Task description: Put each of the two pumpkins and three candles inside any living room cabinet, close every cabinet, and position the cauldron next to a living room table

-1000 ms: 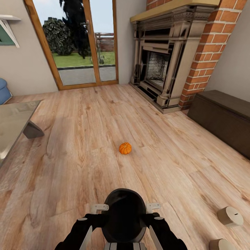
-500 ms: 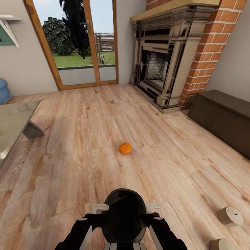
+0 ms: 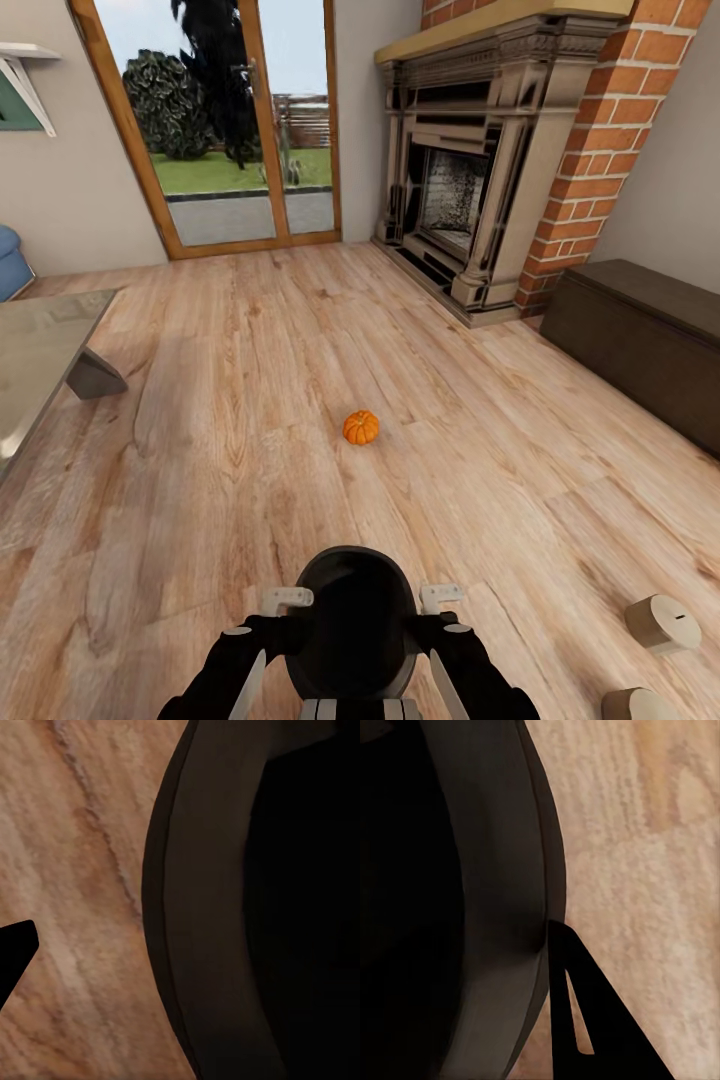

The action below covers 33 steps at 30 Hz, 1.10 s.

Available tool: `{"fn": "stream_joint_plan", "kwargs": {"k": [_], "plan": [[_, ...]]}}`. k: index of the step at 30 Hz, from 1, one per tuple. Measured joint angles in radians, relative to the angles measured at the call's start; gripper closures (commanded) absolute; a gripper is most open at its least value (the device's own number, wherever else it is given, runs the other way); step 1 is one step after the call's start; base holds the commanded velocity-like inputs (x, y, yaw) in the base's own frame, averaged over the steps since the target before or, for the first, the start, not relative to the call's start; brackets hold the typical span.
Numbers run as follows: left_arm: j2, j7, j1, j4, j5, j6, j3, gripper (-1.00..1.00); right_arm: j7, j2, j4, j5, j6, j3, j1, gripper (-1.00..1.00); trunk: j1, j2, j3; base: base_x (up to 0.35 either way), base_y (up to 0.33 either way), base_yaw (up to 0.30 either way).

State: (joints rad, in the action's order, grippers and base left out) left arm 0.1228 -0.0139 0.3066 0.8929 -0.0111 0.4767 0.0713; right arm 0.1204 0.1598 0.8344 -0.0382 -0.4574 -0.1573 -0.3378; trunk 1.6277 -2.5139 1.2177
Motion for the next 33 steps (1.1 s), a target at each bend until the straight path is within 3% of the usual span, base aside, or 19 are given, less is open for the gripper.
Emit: {"fn": "stream_joint_plan", "kwargs": {"k": [1,5,18,33], "plan": [[0.0,0.0,0.0,0.0,0.0,0.0,0.0,1.0,0.0,0.0,0.0,0.0,0.0,0.0,0.0,1.0,0.0,0.0,0.0,0.0,0.0,0.0],[0.001,0.002,0.0,0.0,-0.013,0.0,0.001,1.0,0.0,0.0,0.0,-0.001,0.001,0.0,0.0,1.0,0.0,0.0,0.0,0.0,0.0,0.0],[-0.001,0.0,0.0,0.001,0.002,0.0,-0.001,1.0,0.001,0.0,0.0,-0.003,0.0,-0.001,0.0,1.0,0.0,0.0,0.0,0.0,0.0,0.0],[-0.002,0.002,0.0,0.001,0.009,0.001,-0.002,1.0,0.002,0.001,0.002,0.005,-0.001,0.0,0.0,1.0,-0.007,0.004,-0.058,0.0,0.0,0.0]]}}
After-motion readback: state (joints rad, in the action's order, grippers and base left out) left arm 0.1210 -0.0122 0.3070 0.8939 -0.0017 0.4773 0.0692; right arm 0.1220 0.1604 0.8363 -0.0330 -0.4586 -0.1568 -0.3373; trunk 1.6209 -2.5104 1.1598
